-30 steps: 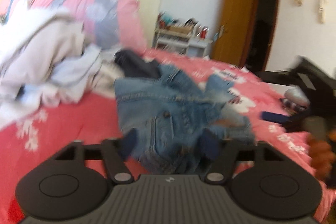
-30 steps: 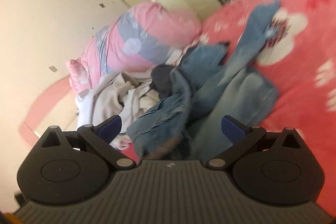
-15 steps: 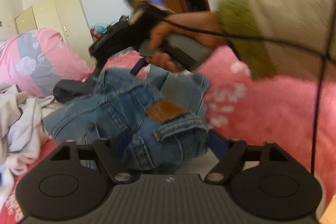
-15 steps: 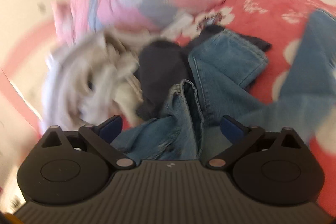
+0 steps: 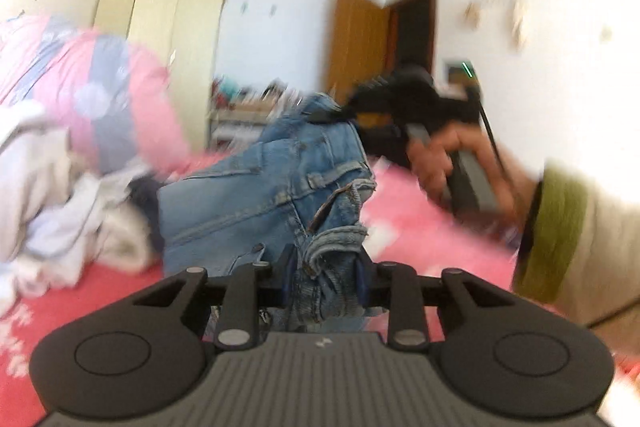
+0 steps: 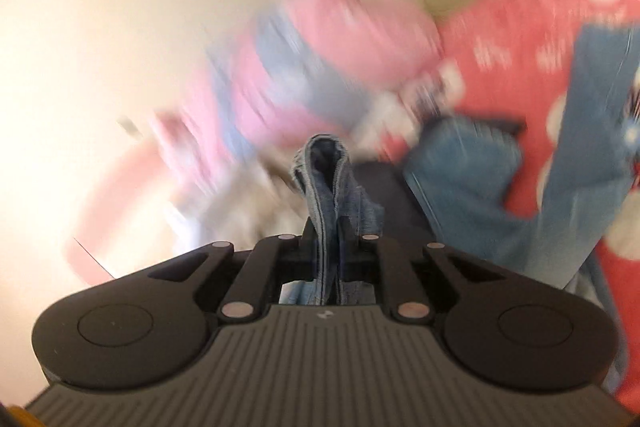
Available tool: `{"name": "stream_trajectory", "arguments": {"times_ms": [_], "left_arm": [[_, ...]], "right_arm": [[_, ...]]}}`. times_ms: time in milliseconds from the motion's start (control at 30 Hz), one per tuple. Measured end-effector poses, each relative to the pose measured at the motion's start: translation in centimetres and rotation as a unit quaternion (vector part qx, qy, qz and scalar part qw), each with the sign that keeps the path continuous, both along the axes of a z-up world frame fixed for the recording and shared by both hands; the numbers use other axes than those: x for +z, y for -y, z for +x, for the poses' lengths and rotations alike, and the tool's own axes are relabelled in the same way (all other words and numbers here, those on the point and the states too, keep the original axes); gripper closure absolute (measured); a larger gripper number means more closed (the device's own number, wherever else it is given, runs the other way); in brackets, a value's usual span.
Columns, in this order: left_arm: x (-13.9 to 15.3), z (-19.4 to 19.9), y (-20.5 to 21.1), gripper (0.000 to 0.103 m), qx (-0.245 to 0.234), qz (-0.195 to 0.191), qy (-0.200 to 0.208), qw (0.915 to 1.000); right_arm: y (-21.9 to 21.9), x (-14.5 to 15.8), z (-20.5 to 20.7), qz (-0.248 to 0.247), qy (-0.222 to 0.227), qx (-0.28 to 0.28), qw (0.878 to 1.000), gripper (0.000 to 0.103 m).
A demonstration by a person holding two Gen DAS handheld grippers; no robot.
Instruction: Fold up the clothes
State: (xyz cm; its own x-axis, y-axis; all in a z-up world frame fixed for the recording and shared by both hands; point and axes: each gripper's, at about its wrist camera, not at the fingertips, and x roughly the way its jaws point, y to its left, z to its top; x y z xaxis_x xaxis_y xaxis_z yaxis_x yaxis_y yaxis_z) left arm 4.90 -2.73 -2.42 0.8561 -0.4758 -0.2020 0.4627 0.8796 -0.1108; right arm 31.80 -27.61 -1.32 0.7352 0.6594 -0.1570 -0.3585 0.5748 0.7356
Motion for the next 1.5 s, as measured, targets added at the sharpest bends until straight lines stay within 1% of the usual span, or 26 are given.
{"name": "stream_trajectory", "arguments": {"times_ms": [67, 133, 167, 233, 333, 400, 433, 500, 533, 633, 700, 800, 867, 1000, 1067, 1133, 1167, 1233, 1267, 1300, 1333, 1367, 1400, 1433, 1467, 1500], "left_arm": [[2.0, -1.4, 0.4, 0.075, -0.03, -0.043, 0.024, 0.9983], [4.0, -2.7, 1.1, 0.076, -0.068, -0.086, 0.045, 0.993], [4.8, -3.2, 1.6, 0.076, -0.086, -0.103, 0.055, 0.9894], [6.3, -4.4, 2.7, 0.078, -0.122, -0.137, 0.078, 0.9799], [7.6, -6.0, 3.8, 0.082, -0.179, -0.185, 0.109, 0.9601], [7.6, -6.4, 4.3, 0.082, -0.201, -0.203, 0.108, 0.9522], [7.2, -6.3, 4.5, 0.082, -0.208, -0.208, 0.1, 0.9505], [5.6, -5.6, 4.6, 0.083, -0.206, -0.209, 0.072, 0.9533], [4.6, -5.2, 4.5, 0.084, -0.201, -0.209, 0.055, 0.9554], [0.8, -3.6, 3.0, 0.085, -0.169, -0.209, 0.001, 0.9633], [-1.9, -2.7, 1.2, 0.085, -0.138, -0.215, -0.03, 0.9664], [-5.1, -1.5, -3.5, 0.086, -0.078, -0.241, -0.074, 0.9645], [-6.6, -1.5, -7.1, 0.086, -0.03, -0.263, -0.088, 0.9602], [-8.7, -1.8, -14.8, 0.086, 0.083, -0.294, -0.095, 0.9476], [-10.1, -2.1, -18.3, 0.086, 0.144, -0.299, -0.099, 0.9382], [-11.9, -1.7, -21.1, 0.085, 0.197, -0.295, -0.116, 0.9279], [-12.9, -1.2, -22.4, 0.084, 0.222, -0.291, -0.127, 0.9221], [-14.7, 0.3, -24.9, 0.077, 0.267, -0.286, -0.161, 0.9061], [-15.2, 0.2, -26.0, 0.073, 0.284, -0.288, -0.173, 0.8981], [-15.7, 0.0, -26.9, 0.07, 0.292, -0.294, -0.178, 0.8923], [-15.9, -0.5, -27.8, 0.069, 0.3, -0.301, -0.181, 0.887], [-15.4, -1.4, -28.4, 0.067, 0.301, -0.309, -0.178, 0.8845], [-14.9, -1.9, -28.6, 0.062, 0.303, -0.311, -0.17, 0.8846], [-14.3, -2.5, -28.8, 0.06, 0.305, -0.31, -0.163, 0.8855], [-13.2, -3.0, -28.6, 0.058, 0.304, -0.301, -0.156, 0.8901], [-12.4, -2.7, -28.3, 0.057, 0.299, -0.289, -0.148, 0.8973]], "right_arm": [[2.4, 3.7, -3.9, 0.03, 0.052, -0.03, 0.998, 0.095], [5.1, 8.0, -8.1, 0.05, 0.108, -0.059, 0.991, 0.095], [6.2, 10.4, -10.5, 0.048, 0.137, -0.071, 0.987, 0.095], [7.9, 14.9, -15.2, 0.032, 0.196, -0.094, 0.976, 0.095], [8.9, 20.7, -22.3, -0.01, 0.277, -0.126, 0.952, 0.095], [8.9, 23.3, -25.6, -0.046, 0.3, -0.146, 0.942, 0.095], [8.7, 23.9, -26.5, -0.061, 0.305, -0.153, 0.938, 0.095], [7.9, 24.2, -27.1, -0.096, 0.304, -0.162, 0.934, 0.095], [7.3, 23.9, -26.8, -0.108, 0.294, -0.162, 0.936, 0.095], [5.2, 21.6, -23.9, -0.141, 0.244, -0.147, 0.948, 0.095], [2.9, 19.2, -20.7, -0.15, 0.202, -0.12, 0.96, 0.095], [-2.3, 15.8, -15.9, -0.156, 0.155, -0.059, 0.974, 0.095], [-6.6, 14.2, -12.9, -0.161, 0.135, -0.011, 0.978, 0.095], [-16.6, 12.3, -6.4, -0.167, 0.118, 0.089, 0.975, 0.095], [-22.0, 11.2, -3.0, -0.168, 0.105, 0.139, 0.97, 0.095], [-28.3, 9.1, -0.1, -0.188, 0.089, 0.175, 0.962, 0.094], [-30.8, 7.8, 0.7, -0.204, 0.081, 0.184, 0.958, 0.091], [-35.8, 4.3, 3.4, -0.256, 0.051, 0.214, 0.941, 0.084], [-37.6, 2.3, 4.5, -0.289, 0.026, 0.211, 0.933, 0.071], [-38.7, 0.3, 5.8, -0.317, -0.005, 0.211, 0.925, 0.066], [-39.0, -1.1, 6.4, -0.329, -0.035, 0.214, 0.919, 0.066], [-38.6, -2.2, 6.9, -0.326, -0.059, 0.212, 0.919, 0.066], [-37.5, -2.8, 7.1, -0.305, -0.073, 0.21, 0.926, 0.064], [-36.0, -2.8, 6.9, -0.283, -0.074, 0.211, 0.933, 0.062], [-33.9, -2.5, 6.1, -0.266, -0.071, 0.211, 0.938, 0.059], [-31.8, -2.1, 5.2, -0.251, -0.067, 0.209, 0.943, 0.054]]}}
